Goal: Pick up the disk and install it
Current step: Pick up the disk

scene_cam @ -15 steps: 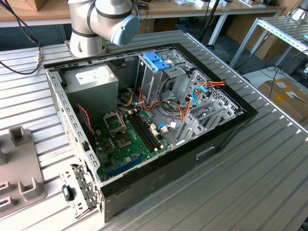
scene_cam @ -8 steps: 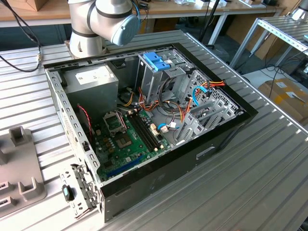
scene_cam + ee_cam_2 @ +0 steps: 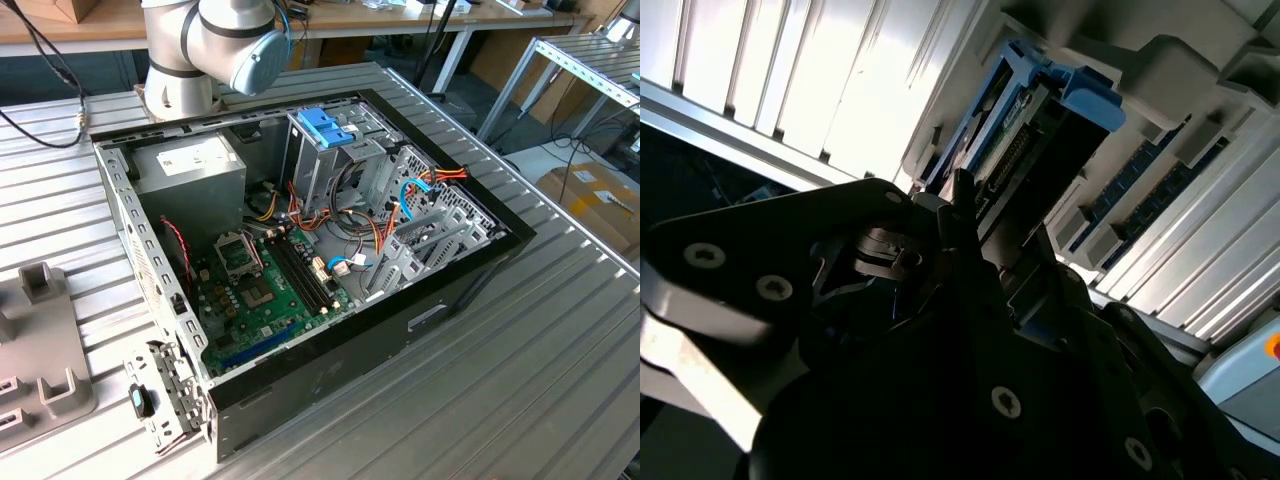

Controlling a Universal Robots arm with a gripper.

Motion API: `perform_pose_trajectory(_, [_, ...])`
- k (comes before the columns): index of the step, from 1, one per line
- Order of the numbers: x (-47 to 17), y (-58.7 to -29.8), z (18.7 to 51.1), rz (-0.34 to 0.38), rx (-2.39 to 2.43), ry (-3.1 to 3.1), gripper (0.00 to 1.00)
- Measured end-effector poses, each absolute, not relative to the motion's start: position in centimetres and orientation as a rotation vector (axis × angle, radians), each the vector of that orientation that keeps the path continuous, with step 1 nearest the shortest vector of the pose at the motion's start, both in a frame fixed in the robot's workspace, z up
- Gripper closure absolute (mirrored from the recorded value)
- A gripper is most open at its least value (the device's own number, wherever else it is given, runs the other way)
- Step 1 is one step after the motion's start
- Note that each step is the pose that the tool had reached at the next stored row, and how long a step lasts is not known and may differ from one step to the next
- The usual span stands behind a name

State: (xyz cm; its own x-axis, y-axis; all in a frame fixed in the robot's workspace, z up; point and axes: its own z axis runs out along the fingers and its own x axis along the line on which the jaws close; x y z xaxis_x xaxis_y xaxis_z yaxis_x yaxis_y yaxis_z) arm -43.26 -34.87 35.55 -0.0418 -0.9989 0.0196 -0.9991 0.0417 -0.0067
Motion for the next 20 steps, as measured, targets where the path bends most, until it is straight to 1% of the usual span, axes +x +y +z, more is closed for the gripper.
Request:
perform_pose_trajectory(13, [-43.3,-34.9,37.2,0.030,2.167,-2.260,0.65])
perform_pose_trajectory(16, [-43.3,-34.9,38.3,0.030,2.167,-2.260,0.65])
perform_pose_trajectory(20, [-43.3,-34.9,38.7,0.030,2.167,-2.260,0.65])
